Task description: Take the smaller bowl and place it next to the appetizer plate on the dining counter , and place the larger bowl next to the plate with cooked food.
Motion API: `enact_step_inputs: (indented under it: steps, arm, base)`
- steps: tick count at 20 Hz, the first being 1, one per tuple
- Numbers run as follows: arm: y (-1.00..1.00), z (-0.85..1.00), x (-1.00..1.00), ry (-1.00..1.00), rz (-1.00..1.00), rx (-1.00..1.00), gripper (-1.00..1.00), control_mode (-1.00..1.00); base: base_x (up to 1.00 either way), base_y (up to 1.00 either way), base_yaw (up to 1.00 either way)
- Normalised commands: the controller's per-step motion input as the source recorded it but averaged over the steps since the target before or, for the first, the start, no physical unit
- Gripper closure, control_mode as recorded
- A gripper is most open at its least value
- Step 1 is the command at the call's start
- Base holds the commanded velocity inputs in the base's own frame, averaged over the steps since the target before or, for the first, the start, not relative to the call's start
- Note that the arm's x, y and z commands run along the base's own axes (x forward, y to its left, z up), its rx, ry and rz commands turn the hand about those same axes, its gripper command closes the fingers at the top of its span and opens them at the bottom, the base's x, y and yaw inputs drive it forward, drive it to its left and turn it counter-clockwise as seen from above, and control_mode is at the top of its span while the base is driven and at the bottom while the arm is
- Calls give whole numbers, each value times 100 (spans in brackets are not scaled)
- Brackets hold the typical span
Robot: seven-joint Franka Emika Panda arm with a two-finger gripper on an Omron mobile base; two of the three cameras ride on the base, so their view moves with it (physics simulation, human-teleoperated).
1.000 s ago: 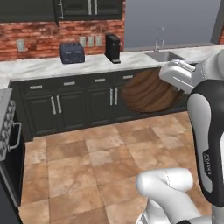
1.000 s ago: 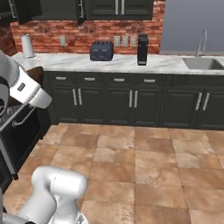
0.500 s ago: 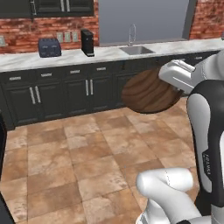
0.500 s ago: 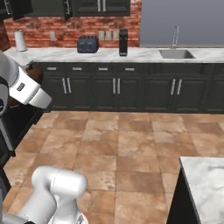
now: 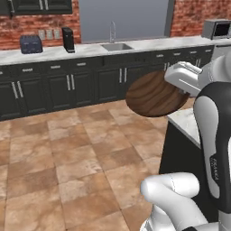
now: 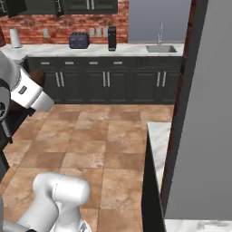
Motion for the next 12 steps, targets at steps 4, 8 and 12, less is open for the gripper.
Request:
enact_step_inputs:
  steps: [4,8,12]
  arm:
    - [0,0,0,0,0,0,100,100]
    - [0,0,0,0,0,0,100,100]
    - [0,0,0,0,0,0,100,100]
  base:
    - [-100,-44,-2]
    - [-100,-4,0]
    - [-100,1,2]
